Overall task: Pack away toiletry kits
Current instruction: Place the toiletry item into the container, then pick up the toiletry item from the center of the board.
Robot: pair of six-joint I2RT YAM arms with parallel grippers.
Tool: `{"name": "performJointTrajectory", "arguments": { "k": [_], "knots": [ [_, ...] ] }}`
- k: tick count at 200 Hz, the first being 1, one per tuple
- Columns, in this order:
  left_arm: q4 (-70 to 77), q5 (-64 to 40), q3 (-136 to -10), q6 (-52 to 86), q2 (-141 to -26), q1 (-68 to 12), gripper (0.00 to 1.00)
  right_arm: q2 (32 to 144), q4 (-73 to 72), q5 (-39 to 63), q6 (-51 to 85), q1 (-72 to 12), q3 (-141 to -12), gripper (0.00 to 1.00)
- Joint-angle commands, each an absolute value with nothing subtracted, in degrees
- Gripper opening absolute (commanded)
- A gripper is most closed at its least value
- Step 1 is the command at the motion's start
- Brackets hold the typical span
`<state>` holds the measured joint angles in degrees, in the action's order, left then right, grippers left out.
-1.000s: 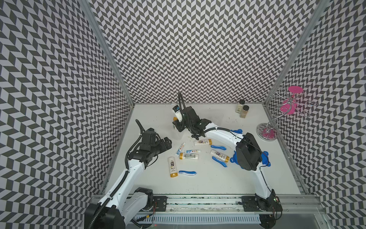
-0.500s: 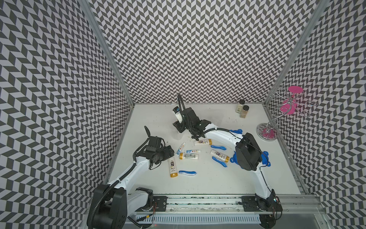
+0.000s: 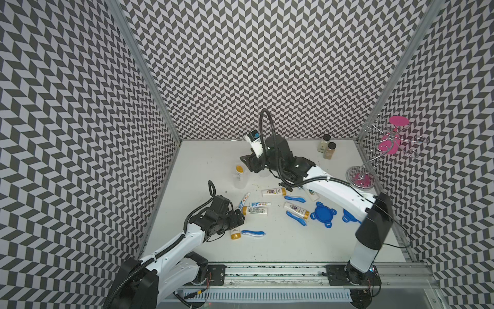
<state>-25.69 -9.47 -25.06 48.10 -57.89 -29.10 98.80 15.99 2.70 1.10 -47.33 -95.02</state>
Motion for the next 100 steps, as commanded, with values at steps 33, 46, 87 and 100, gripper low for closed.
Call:
{"name": "performJointTrajectory", "arguments": {
  "k": [33,46,87,100],
  "knots": [
    [-10.43,-11.86,-22.35,64.23,-62.68,-43.37,0.87,82.14,19.02,0.94,2.2,-43.59,-83.37,0.65],
    [-8.31,-11.8,-24.88,64.14,-66.2,-46.61,0.87,78.64,18.81,1.86,3.0,-41.44,-79.53,0.65],
    [-16.1,-9.98,-34.13,58.53,-68.93,-50.32,0.87,70.53,18.18,4.64,4.89,-37.18,-68.39,0.65],
    [-21.69,-7.63,-37.2,55.36,-66.97,-50.4,0.87,68.48,18.78,5.44,5.52,-37.06,-66.43,0.67]
  ]
}}
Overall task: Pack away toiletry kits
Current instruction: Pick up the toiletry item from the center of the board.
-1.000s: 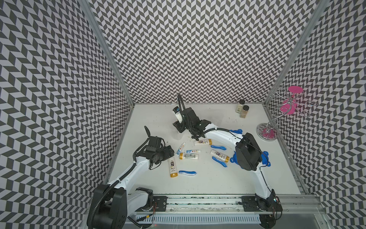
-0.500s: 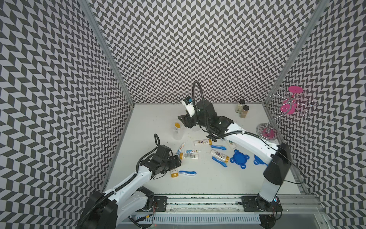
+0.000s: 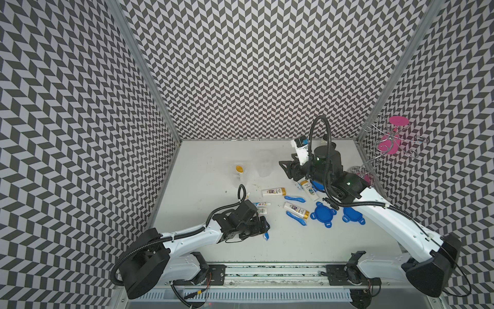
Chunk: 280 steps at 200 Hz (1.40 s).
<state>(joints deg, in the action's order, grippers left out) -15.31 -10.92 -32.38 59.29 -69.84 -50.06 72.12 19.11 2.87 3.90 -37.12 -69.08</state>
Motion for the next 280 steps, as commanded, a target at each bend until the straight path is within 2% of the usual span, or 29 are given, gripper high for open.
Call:
{"name": "performJointTrajectory", "arguments": {
  "k": [1,23,41,67,101,149,180,207,240,280],
  "knots": [
    [-22.18,-7.37,-37.45,55.02,-66.75,-50.38,0.87,68.38,18.84,5.58,5.62,-37.03,-66.26,0.67],
    [-33.75,-1.8,-43.22,48.13,-64.55,-49.12,0.88,65.61,19.48,8.44,8.54,-36.93,-62.73,0.78],
    [-39.34,-0.9,-45.24,42.16,-64.95,-44.41,0.88,62.96,19.17,12.21,11.34,-36.92,-59.12,0.84],
    [-38.51,-1.45,-43.16,35.55,-66.62,-39.39,0.89,59.42,20.7,14.83,13.08,-36.94,-55.42,0.92],
    [-34.25,-2.04,-42.98,32.45,-72.34,-38.55,0.92,57.08,22.48,17.39,15.21,-36.93,-52.6,1.0],
    [-28.64,-7.39,-39.34,31.69,-76.34,-37.32,0.96,57.35,19.77,15.95,20.69,-36.94,-50.47,1.0],
    [-25.14,-10.26,-34.89,36.01,-74.17,-41.06,0.96,59.15,21.89,12.76,18.98,-36.83,-53.17,0.99],
    [-24.94,-7.81,-32.12,39.19,-73.59,-46.12,0.95,59.28,22.09,12.36,17.86,-35.34,-52.67,1.0],
    [-27.6,-2.11,-30.95,42.98,-74.7,-49.04,0.89,59.68,22.29,12.55,17.14,-34.64,-52.82,1.0],
    [-32.81,4.87,-32.28,47.54,-77.36,-55.79,0.77,58.49,22.57,12.04,18.05,-34.54,-52.5,0.99]
  ]
}}
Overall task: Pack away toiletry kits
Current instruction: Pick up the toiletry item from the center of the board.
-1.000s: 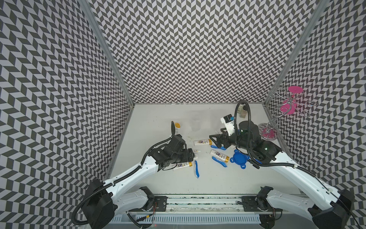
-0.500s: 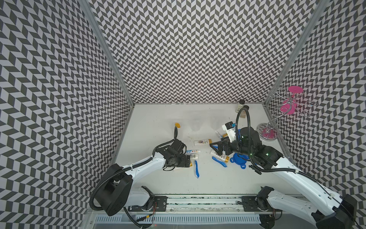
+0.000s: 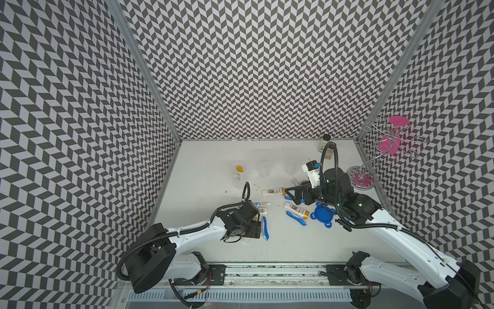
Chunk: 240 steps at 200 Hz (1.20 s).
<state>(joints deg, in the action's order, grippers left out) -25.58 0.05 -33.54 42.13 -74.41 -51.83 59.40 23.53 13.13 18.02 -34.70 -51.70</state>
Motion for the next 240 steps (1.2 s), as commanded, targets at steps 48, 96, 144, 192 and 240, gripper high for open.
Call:
{"name": "performJointTrajectory", "arguments": {
  "k": [48,96,144,192,240],
  "knots": [
    [-34.42,6.62,-30.94,53.98,-78.72,-62.41,0.52,57.66,22.31,12.66,18.81,-34.4,-50.86,1.0],
    [-34.96,8.0,-31.17,54.83,-79.17,-63.02,0.32,57.35,22.7,13.1,19.15,-34.07,-49.41,1.0],
    [-35.38,8.26,-32.21,53.88,-74.03,-62.5,0.02,56.15,25.52,13.83,19.41,-33.75,-48.55,1.0],
    [-32.87,7.52,-35.84,47.15,-57.28,-58.01,0.0,53.21,24.43,26.16,18.18,-33.75,-43.27,1.0],
    [-25.3,-0.02,-39.27,35.53,-45.89,-51.88,0.0,52.44,3.19,46.45,24.45,-34.07,-36.62,1.0]
  ]
}}
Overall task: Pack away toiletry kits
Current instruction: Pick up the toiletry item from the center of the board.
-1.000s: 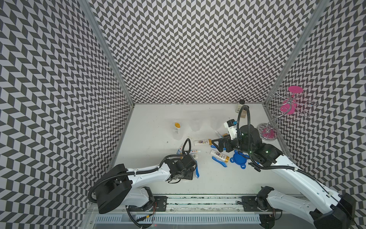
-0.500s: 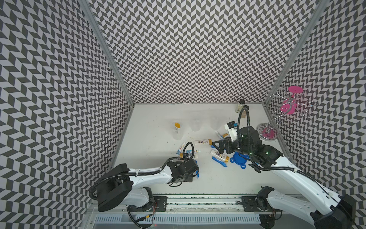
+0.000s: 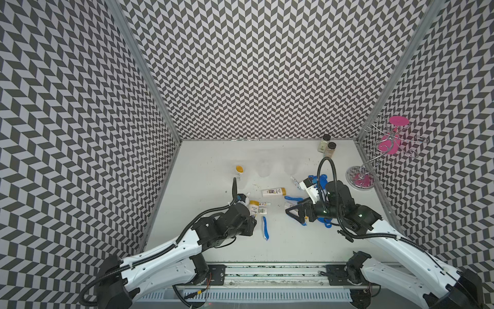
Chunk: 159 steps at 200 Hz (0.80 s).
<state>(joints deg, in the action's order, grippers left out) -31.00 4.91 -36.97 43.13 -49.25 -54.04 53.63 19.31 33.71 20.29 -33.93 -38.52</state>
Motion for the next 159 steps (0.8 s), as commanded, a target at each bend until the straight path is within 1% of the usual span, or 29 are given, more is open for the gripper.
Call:
{"name": "performJointTrajectory", "arguments": {
  "k": [1,20,39,80,125,148,159],
  "knots": [
    [-25.13,-0.27,-39.28,35.39,-45.8,-51.73,0.0,52.45,2.61,46.65,24.66,-34.09,-36.5,1.0],
    [-22.12,-4.31,-39.32,32.76,-44.01,-50.73,0.0,54.9,-6.4,50.82,27.86,-34.12,-34.98,1.0],
    [-21.04,-7.18,-39.69,31.4,-43.94,-50.38,0.0,59.64,-10.78,53.96,28.39,-35.22,-36.44,1.0],
    [-19.24,-8.95,-38.98,31.11,-43.68,-50.21,0.0,69.08,-15.6,54.28,29.07,-38.61,-39.55,1.0],
    [-17.54,-11.8,-38.42,31.25,-43.79,-49.93,0.0,75.82,-30.7,55.1,35.88,-40.92,-39.43,0.99],
    [-16.38,-14.3,-37.85,31.34,-43.53,-49.4,0.0,78.26,-33.54,55.31,36.5,-41.82,-40.94,0.96],
    [-16.1,-15.38,-37.78,31.29,-43.52,-48.93,0.0,79.29,-33.87,55.45,36.45,-41.92,-41.61,0.89]
  ]
}}
